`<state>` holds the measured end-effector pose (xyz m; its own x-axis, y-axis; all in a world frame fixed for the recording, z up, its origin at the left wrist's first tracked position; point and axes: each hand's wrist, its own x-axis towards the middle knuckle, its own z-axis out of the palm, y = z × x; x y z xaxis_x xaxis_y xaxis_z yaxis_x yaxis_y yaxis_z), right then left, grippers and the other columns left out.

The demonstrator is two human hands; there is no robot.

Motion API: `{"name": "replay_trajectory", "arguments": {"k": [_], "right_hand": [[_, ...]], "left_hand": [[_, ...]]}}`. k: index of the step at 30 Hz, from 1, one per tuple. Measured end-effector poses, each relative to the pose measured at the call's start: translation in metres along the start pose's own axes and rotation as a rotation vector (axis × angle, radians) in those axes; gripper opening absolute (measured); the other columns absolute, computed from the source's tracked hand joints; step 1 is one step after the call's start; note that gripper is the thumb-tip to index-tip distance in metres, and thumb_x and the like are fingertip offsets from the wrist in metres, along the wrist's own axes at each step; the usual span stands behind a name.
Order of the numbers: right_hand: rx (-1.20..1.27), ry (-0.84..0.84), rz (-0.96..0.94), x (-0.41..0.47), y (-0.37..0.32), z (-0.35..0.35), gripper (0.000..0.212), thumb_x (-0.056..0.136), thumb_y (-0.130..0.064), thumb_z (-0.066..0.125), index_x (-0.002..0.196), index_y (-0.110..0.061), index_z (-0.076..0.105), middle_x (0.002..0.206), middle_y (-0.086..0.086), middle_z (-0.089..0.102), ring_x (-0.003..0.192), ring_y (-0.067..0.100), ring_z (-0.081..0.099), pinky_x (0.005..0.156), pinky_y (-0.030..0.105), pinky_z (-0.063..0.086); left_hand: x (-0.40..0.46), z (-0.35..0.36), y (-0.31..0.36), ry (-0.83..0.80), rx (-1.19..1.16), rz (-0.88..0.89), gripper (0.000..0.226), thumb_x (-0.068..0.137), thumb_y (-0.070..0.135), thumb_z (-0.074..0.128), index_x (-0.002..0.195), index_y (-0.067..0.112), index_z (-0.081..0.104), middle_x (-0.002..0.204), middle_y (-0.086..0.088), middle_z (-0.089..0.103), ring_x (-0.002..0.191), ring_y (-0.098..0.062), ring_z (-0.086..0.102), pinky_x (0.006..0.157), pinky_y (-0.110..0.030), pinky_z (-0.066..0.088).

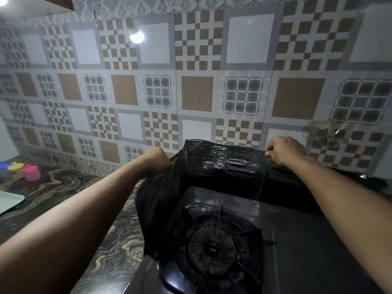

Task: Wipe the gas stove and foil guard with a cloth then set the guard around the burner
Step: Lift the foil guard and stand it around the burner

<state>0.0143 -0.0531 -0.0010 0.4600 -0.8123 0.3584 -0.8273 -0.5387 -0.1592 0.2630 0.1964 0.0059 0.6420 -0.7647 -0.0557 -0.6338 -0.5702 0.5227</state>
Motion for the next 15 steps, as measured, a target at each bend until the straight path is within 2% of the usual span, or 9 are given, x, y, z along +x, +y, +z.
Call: {"name": "replay_trajectory", "arguments": {"k": [2, 4, 5, 6, 8, 10, 11, 15], "right_hand": [[0.002, -0.001, 0.004, 0.000, 0.001, 0.000, 0.007, 0.085, -0.022, 0.072, 0.091, -0.023, 0.076, 0.097, 0.004, 0.072, 0.084, 0.024, 0.060, 0.068, 0.028, 0.043], [0.007, -0.008, 0.010, 0.000, 0.001, 0.001, 0.008, 0.086, -0.021, 0.072, 0.093, -0.021, 0.076, 0.099, 0.005, 0.071, 0.085, 0.024, 0.060, 0.069, 0.028, 0.043], [0.007, -0.010, 0.014, 0.000, 0.001, 0.001, 0.009, 0.086, -0.021, 0.071, 0.094, -0.021, 0.075, 0.100, 0.005, 0.070, 0.085, 0.024, 0.059, 0.070, 0.029, 0.043], [0.004, -0.013, 0.016, 0.000, 0.001, 0.000, 0.009, 0.086, -0.021, 0.071, 0.094, -0.020, 0.075, 0.101, 0.006, 0.070, 0.085, 0.024, 0.057, 0.070, 0.029, 0.042], [0.001, -0.015, 0.014, 0.000, 0.002, 0.000, 0.009, 0.086, -0.021, 0.071, 0.094, -0.020, 0.075, 0.102, 0.007, 0.069, 0.087, 0.026, 0.059, 0.070, 0.029, 0.043], [0.002, -0.018, 0.013, 0.000, 0.002, -0.001, 0.008, 0.085, -0.021, 0.072, 0.093, -0.020, 0.075, 0.101, 0.007, 0.070, 0.086, 0.026, 0.059, 0.069, 0.029, 0.043], [0.001, -0.021, 0.016, 0.000, 0.001, -0.001, 0.008, 0.085, -0.022, 0.072, 0.092, -0.019, 0.075, 0.100, 0.007, 0.070, 0.084, 0.026, 0.058, 0.068, 0.029, 0.043], [-0.013, -0.024, 0.016, -0.001, 0.001, -0.001, 0.009, 0.087, -0.023, 0.070, 0.094, -0.018, 0.074, 0.100, 0.008, 0.069, 0.081, 0.024, 0.054, 0.068, 0.029, 0.042]], "left_hand": [[-0.002, 0.000, -0.003, -0.182, -0.222, -0.065, 0.030, 0.092, 0.024, 0.058, 0.092, -0.004, 0.068, 0.084, -0.014, 0.069, 0.075, -0.026, 0.065, 0.072, -0.034, 0.055], [-0.009, 0.000, -0.006, -0.376, -0.418, -0.165, 0.038, 0.093, 0.031, 0.052, 0.103, -0.003, 0.069, 0.101, -0.022, 0.071, 0.096, -0.037, 0.067, 0.092, -0.047, 0.051], [-0.012, 0.001, -0.007, -0.423, -0.454, -0.184, 0.040, 0.092, 0.032, 0.051, 0.101, -0.002, 0.070, 0.102, -0.023, 0.072, 0.096, -0.038, 0.067, 0.092, -0.047, 0.051], [-0.013, 0.002, -0.009, -0.437, -0.477, -0.188, 0.038, 0.091, 0.030, 0.051, 0.095, -0.002, 0.072, 0.097, -0.023, 0.073, 0.088, -0.036, 0.069, 0.087, -0.043, 0.053], [-0.015, 0.004, -0.009, -0.404, -0.506, -0.170, 0.035, 0.088, 0.021, 0.050, 0.073, 0.000, 0.074, 0.076, -0.020, 0.072, 0.063, -0.030, 0.068, 0.072, -0.035, 0.055], [-0.017, 0.003, -0.012, -0.387, -0.562, -0.183, 0.038, 0.088, 0.016, 0.047, 0.060, 0.003, 0.069, 0.060, -0.014, 0.067, 0.047, -0.025, 0.062, 0.056, -0.026, 0.054], [-0.017, 0.003, -0.013, -0.391, -0.579, -0.189, 0.038, 0.089, 0.016, 0.046, 0.060, 0.004, 0.068, 0.058, -0.013, 0.065, 0.046, -0.024, 0.060, 0.055, -0.025, 0.052], [-0.018, 0.001, -0.019, -0.450, -0.670, -0.210, 0.038, 0.092, 0.026, 0.046, 0.072, 0.002, 0.066, 0.063, -0.012, 0.066, 0.052, -0.024, 0.062, 0.067, -0.032, 0.049]]}}
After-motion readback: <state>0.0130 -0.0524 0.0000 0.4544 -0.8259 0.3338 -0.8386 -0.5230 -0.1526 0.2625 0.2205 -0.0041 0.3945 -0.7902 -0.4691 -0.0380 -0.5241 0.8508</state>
